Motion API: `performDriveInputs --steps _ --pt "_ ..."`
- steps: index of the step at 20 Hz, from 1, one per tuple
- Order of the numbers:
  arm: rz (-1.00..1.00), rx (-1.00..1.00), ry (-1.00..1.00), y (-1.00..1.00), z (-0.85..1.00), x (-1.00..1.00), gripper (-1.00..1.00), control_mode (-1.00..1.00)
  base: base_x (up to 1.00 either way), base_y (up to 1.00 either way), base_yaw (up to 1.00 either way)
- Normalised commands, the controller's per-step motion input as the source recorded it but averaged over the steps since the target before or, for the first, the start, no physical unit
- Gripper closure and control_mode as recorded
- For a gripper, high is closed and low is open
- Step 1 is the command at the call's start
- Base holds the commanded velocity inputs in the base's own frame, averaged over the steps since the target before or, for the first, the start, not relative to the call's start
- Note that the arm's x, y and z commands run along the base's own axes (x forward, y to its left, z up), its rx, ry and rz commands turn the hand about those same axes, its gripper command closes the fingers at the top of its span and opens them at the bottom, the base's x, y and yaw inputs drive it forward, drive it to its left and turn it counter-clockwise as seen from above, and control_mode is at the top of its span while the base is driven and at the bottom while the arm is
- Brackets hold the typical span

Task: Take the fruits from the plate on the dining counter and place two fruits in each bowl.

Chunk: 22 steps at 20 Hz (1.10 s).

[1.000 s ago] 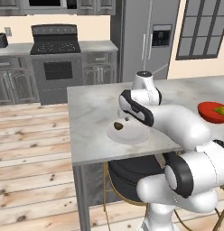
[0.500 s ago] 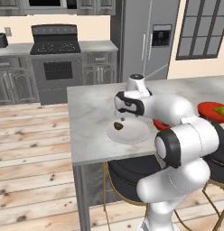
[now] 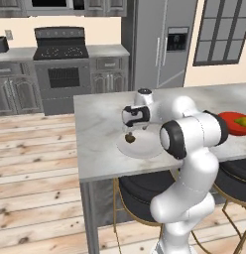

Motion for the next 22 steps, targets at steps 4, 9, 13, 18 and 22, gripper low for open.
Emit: performDriveInputs --steps 4,9,13,18,22 --pt "0.16 -0.11 0.0 0.23 -0.26 0.23 -1.0 -1.0 0.0 0.0 0.0" --pt "0.15 -0.11 0.09 0.21 -0.3 0.21 -1.0 -1.0 0.0 0.0 0.0" --pt "0.08 0.0 0.03 0.0 -0.23 0.33 -1.0 -1.0 0.0 0.0 0.0" --pt "0.03 0.03 0.18 -0.03 -0.11 0.45 -1.0 -1.0 0.0 0.0 0.0" --pt "0.01 0.0 0.18 0.0 -0.16 0.08 -1.0 -1.0 0.0 0.0 0.0"
